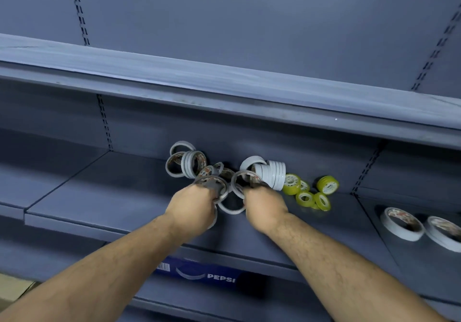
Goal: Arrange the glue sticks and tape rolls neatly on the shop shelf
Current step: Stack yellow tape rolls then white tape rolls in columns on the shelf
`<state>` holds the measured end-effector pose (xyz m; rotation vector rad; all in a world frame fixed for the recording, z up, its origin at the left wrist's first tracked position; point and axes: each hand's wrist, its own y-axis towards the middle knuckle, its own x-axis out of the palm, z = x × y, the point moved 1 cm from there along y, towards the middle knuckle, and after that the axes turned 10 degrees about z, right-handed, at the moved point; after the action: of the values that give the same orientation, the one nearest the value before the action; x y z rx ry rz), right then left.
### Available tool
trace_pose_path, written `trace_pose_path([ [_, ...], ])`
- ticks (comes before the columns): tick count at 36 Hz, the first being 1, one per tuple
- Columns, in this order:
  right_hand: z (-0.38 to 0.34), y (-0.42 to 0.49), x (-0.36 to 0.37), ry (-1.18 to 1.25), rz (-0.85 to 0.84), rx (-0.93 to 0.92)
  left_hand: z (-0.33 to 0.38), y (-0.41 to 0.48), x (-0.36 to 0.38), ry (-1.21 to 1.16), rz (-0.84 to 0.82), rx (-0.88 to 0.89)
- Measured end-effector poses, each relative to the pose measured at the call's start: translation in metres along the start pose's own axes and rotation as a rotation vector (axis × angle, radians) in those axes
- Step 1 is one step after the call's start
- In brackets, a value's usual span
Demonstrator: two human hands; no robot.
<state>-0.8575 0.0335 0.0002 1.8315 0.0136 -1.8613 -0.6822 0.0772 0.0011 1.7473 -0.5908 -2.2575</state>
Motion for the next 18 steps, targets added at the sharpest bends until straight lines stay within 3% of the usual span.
trace_pose_path([
  [6,0.029,-0.023,-0.017,0.033,0.067,0.097,0.017,0.012,0.007,-0.019,0.017,0.101],
  [18,0.133,-0.13,-0.053,-0.044,0.066,0.379,0.14,0.016,0.042,-0.068,-0.002,0.3],
])
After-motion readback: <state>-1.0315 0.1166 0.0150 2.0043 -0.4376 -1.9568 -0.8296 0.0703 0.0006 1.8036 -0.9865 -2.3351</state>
